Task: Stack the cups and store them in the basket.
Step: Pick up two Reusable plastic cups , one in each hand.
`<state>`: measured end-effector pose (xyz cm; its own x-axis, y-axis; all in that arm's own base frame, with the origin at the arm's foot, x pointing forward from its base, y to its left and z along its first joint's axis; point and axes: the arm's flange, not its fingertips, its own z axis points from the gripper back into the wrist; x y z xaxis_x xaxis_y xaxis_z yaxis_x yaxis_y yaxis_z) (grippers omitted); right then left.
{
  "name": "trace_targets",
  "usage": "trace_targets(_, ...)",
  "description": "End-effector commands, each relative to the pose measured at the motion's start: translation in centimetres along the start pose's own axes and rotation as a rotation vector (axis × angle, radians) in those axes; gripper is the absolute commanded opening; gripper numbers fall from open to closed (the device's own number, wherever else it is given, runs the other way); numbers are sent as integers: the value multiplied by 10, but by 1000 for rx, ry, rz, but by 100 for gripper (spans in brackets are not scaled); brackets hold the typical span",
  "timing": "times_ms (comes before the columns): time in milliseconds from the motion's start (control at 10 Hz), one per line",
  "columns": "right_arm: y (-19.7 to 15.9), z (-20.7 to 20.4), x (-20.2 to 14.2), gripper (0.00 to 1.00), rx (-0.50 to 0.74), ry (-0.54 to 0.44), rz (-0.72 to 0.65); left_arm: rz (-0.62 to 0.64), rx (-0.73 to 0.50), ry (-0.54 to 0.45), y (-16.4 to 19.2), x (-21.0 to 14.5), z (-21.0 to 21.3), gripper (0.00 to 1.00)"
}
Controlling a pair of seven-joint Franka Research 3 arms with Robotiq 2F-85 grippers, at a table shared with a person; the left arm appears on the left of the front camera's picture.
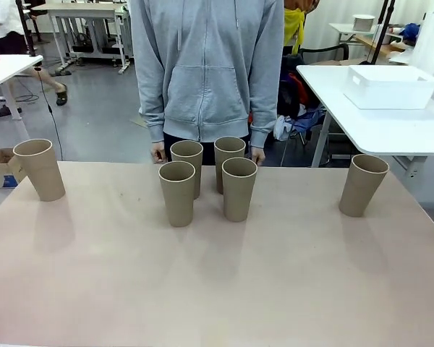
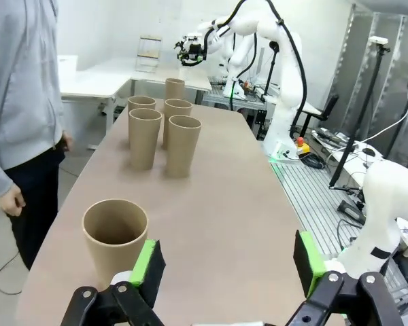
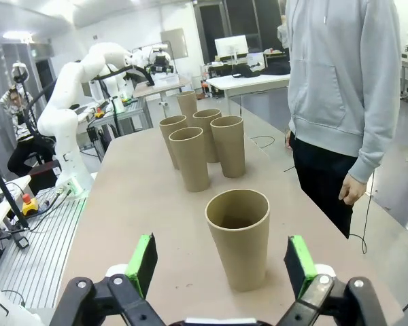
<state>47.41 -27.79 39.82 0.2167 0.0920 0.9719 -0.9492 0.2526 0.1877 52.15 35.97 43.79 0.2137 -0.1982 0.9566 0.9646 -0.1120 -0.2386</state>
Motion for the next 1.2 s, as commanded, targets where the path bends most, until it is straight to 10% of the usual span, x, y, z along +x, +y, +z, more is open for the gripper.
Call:
trace_targets(0, 2, -8, -13, 100, 26, 4, 44, -92, 66, 13, 11, -4, -14, 100)
trace_targets(600, 21, -43, -88, 100, 154, -68, 151, -321, 176, -41, 20, -76, -30, 100)
trace_targets(1100, 21, -57, -114, 100, 118, -73, 136, -247, 190, -45, 99, -119, -54, 100)
